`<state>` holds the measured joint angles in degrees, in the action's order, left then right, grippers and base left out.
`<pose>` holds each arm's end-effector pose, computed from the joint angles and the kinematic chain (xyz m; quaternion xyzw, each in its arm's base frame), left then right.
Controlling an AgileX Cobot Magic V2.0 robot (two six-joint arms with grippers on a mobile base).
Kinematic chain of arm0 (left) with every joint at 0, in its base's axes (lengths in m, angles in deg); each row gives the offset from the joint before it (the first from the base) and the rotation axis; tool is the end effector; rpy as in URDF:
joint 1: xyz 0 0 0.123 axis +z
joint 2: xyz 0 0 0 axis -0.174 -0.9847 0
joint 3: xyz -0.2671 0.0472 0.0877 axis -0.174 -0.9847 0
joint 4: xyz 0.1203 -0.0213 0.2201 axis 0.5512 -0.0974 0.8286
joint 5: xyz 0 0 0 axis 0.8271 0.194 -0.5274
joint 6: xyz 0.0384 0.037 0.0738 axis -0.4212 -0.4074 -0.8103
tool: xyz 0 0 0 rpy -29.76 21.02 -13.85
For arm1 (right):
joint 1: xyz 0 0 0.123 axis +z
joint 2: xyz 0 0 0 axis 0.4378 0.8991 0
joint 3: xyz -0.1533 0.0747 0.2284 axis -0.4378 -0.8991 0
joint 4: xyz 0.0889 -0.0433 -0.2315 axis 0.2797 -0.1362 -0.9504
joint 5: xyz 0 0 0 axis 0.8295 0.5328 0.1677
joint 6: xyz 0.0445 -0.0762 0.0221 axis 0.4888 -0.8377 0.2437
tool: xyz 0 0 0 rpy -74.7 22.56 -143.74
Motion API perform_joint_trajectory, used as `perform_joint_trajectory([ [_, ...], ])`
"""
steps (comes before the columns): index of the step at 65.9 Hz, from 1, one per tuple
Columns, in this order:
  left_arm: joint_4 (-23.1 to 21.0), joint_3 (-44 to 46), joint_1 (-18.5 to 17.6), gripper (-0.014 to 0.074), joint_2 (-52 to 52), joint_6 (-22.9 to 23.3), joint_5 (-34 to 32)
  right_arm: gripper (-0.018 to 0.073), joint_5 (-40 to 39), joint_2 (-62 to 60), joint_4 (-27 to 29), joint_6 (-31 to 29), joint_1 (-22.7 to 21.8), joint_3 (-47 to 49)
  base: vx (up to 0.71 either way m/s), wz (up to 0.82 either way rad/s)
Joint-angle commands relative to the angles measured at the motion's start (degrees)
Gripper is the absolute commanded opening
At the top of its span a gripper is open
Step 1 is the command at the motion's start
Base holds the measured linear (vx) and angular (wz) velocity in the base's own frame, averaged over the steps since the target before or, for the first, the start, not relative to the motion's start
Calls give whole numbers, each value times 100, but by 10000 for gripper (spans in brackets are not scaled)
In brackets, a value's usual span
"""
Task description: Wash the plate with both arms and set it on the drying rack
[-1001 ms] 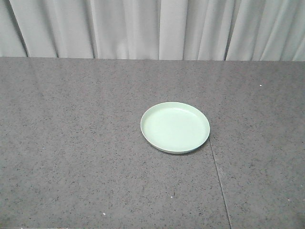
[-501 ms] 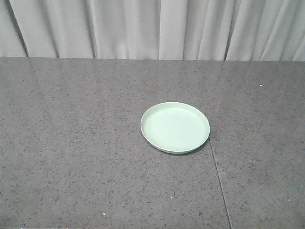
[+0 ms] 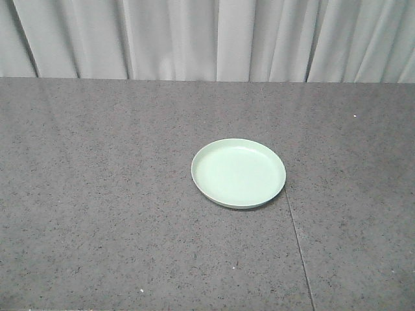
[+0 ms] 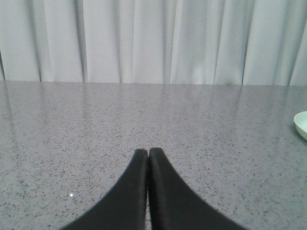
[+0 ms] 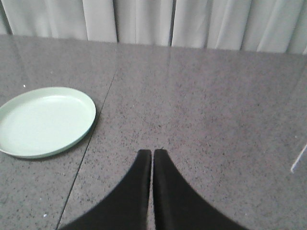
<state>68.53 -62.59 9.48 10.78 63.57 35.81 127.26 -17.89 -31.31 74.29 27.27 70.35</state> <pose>0.0567 -0.0009 0.1961 -0.0073 0.7158 -0.0159 0.6981 0.0862 0.0033 0.3456 -0.0230 0.8286 0.0059 0.5593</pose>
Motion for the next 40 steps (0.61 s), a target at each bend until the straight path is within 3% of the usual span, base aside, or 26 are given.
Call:
perform_joint_trajectory([
  [1, -11, 139, -43, -7, 86, 70, -418, 68, 6, 519, 9, -83, -22, 441, 0, 0],
  [11, -11, 139, -43, -7, 86, 70, -418, 239, 211, 1207, 182, -253, -22, 741, 0, 0],
  [21, -11, 139, -43, -7, 86, 70, -418, 447, 397, 1872, 510, -744, -22, 962, 0, 0],
  [26, -11, 139, -43, -7, 86, 70, -418, 509, 610, 2303, 667, -1018, -22, 1127, 0, 0],
  [40, -11, 139, -43, -7, 86, 70, -418, 540, 1037, 3410, 966, -1603, 22, 1695, 0, 0],
])
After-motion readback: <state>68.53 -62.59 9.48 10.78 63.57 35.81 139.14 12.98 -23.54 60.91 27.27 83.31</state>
